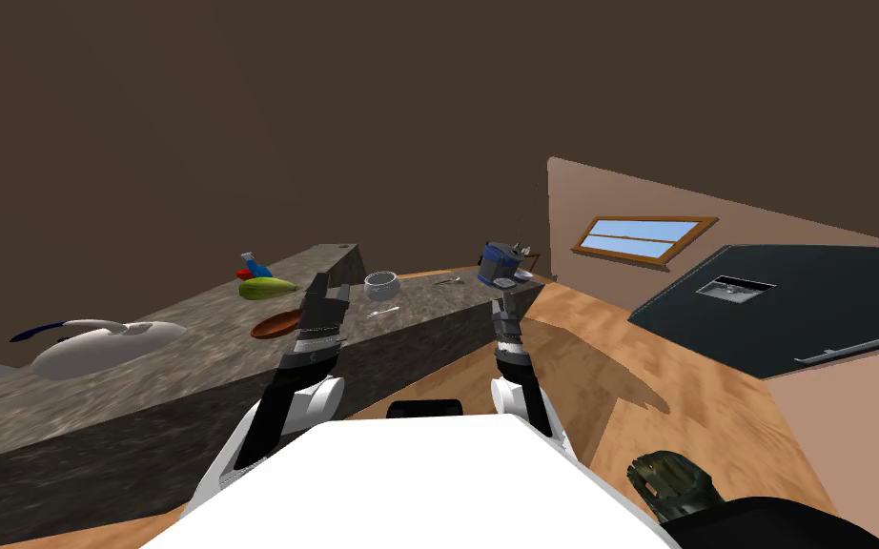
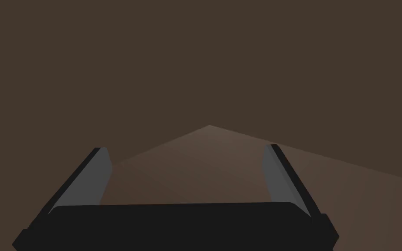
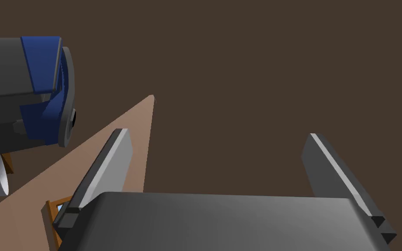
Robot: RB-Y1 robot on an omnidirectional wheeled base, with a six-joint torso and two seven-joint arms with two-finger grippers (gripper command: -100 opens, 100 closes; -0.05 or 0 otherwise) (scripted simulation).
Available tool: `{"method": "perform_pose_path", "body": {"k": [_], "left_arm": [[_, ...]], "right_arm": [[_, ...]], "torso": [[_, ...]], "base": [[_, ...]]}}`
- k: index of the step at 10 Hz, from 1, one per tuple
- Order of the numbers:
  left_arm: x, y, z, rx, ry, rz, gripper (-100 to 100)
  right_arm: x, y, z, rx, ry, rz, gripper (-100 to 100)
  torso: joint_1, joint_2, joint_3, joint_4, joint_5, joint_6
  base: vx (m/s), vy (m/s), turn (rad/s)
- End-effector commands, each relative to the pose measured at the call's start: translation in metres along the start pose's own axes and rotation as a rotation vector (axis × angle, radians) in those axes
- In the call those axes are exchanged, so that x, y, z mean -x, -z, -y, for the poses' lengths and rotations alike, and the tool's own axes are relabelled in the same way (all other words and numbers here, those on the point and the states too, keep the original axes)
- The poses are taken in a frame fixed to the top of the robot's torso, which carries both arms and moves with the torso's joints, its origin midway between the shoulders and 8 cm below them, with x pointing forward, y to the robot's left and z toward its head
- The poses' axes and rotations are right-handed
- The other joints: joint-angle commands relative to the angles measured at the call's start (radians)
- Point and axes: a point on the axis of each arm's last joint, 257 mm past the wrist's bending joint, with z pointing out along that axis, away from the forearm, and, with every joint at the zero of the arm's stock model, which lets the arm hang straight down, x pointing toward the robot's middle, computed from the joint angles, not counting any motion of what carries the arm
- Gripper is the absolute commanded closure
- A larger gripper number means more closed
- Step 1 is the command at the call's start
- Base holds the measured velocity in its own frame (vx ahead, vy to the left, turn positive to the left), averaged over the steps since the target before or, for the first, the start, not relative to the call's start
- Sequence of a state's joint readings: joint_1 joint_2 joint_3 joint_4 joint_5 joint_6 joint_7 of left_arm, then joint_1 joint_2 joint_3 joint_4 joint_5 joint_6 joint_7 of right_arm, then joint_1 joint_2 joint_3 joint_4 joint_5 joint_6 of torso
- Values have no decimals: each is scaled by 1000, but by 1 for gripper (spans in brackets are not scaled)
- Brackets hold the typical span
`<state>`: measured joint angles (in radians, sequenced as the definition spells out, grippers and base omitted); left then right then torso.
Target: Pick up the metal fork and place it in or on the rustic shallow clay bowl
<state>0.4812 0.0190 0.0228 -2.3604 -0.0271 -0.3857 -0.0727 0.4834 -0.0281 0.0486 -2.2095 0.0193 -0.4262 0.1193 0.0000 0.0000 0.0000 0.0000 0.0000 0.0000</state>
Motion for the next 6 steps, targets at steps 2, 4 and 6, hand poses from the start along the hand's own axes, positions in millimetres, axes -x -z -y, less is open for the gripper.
{"method": "perform_pose_path", "body": {"k": [2, 4, 6], "left_arm": [[-3, -2, -14, 39, -20, -44, -100], [-3, -3, -23, 66, -28, -60, -100], [0, -7, -42, 119, -46, -85, -100]], "right_arm": [[0, 0, 0, 0, 0, 0, 0], [0, 0, 0, 0, 0, 0, 0], [0, 0, 0, 0, 0, 0, 0]], "torso": [[0, 0, 0, 0, 0, 0], [0, 0, 0, 0, 0, 0], [0, 0, 0, 0, 0, 0]], "base": [[-4, -2, -62], [-9, -1, -66], [-13, -6, -104]]}}
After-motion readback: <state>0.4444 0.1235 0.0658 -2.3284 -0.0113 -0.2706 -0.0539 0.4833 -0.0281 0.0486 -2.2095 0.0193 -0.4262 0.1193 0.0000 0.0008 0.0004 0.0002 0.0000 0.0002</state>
